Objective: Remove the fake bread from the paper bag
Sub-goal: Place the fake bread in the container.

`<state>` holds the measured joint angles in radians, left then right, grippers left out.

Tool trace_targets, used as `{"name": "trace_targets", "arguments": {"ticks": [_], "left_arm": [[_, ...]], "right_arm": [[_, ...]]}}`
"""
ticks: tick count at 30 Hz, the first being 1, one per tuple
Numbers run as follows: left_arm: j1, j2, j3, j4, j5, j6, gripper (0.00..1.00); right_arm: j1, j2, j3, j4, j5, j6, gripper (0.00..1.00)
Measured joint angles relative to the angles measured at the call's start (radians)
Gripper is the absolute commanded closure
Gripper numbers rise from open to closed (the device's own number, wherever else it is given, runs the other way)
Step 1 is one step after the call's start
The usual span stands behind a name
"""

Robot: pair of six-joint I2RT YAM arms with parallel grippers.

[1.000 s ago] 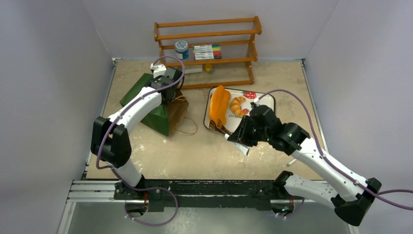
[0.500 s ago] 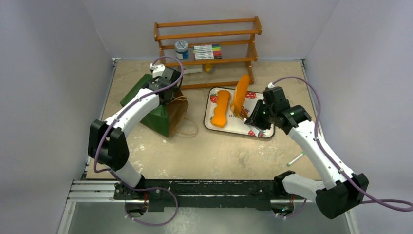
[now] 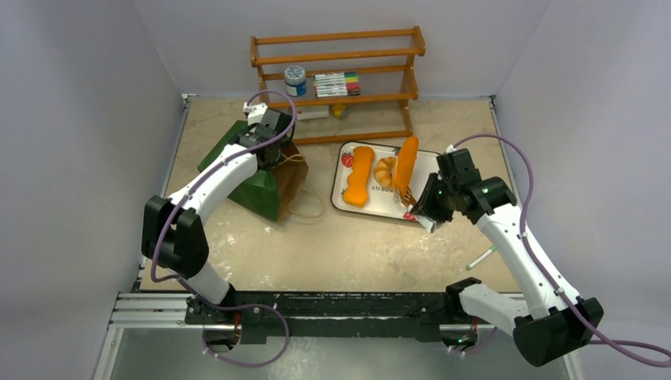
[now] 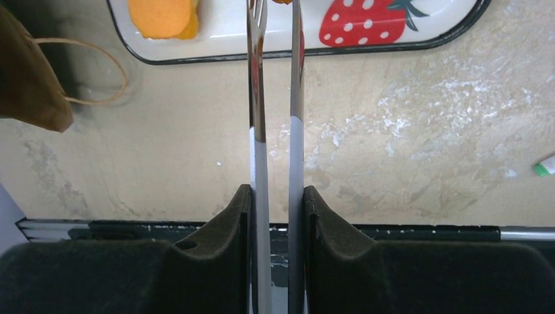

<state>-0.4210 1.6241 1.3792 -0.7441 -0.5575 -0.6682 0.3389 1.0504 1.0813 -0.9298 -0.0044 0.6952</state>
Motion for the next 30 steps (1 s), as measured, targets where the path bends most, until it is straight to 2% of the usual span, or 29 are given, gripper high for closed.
{"name": "trace_targets", "arguments": {"ticks": [6, 7, 10, 13, 22, 30], "left_arm": [[0.001, -0.011, -0.025, 0.022, 0.014, 0.003, 1.0], [0.001, -0.012, -0.027, 0.024, 0.014, 0.003, 1.0], [0.001, -0.015, -0.032, 0.026, 0.019, 0.008, 1.0], [0.003, -0.016, -0.032, 0.027, 0.021, 0.008, 1.0], [0.007, -0.016, -0.032, 0.031, 0.028, 0.011, 1.0], [0.008, -0.016, -0.032, 0.031, 0.03, 0.011, 1.0]], "right_arm": [[-0.006, 0.001, -0.048, -0.021, 0.003, 0.0, 0.97], [-0.008, 0.001, -0.055, -0.023, 0.003, 0.0, 0.93], [-0.011, 0.001, -0.059, -0.021, 0.002, 0.0, 0.74], [-0.013, 0.001, -0.059, -0.021, 0.002, 0.001, 0.65], [-0.013, -0.019, -0.061, -0.019, -0.005, 0.007, 0.57], [-0.013, -0.058, -0.072, -0.031, -0.01, 0.017, 0.57]]}}
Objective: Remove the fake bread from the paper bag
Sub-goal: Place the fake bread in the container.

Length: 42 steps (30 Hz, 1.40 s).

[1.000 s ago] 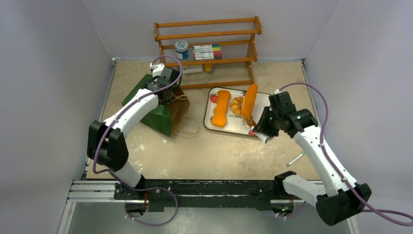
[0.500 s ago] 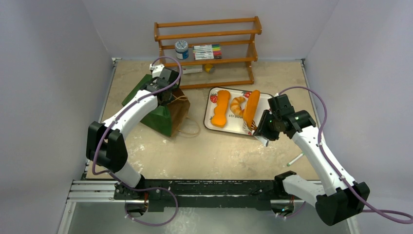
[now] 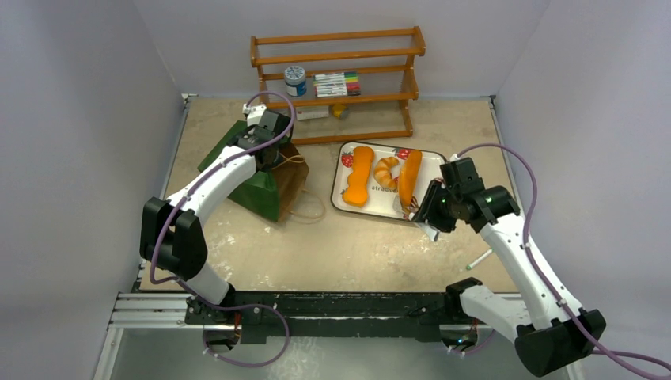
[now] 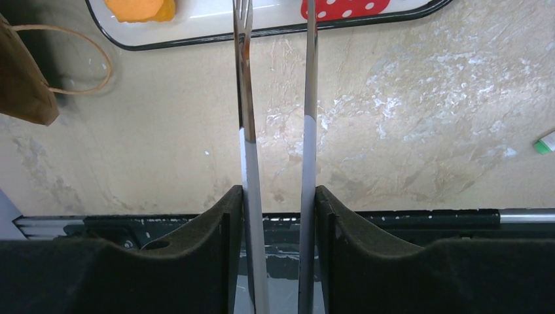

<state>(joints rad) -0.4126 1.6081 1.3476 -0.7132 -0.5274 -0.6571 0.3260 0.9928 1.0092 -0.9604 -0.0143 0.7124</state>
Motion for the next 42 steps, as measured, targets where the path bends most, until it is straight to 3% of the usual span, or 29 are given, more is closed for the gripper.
{"name": "trace_targets", "arguments": {"ticks": [14, 26, 33, 42], "left_arm": [[0.0, 0.0, 0.0, -0.007, 0.0, 0.001, 1.0], [0.0, -0.011, 0.024, -0.06, -0.005, 0.024, 1.0], [0.0, -0.015, 0.063, -0.11, -0.003, 0.044, 1.0], [0.0, -0.015, 0.137, -0.185, 0.002, 0.075, 1.0]], "right_arm": [[0.0, -0.128, 0.011, -0.096, -0.003, 0.035, 0.58], [0.0, -0.134, 0.222, -0.146, -0.015, 0.025, 0.63], [-0.001, -0.106, 0.237, -0.085, -0.113, 0.0, 0.66], [0.034, -0.019, 0.214, 0.12, -0.246, -0.026, 0.67]]}}
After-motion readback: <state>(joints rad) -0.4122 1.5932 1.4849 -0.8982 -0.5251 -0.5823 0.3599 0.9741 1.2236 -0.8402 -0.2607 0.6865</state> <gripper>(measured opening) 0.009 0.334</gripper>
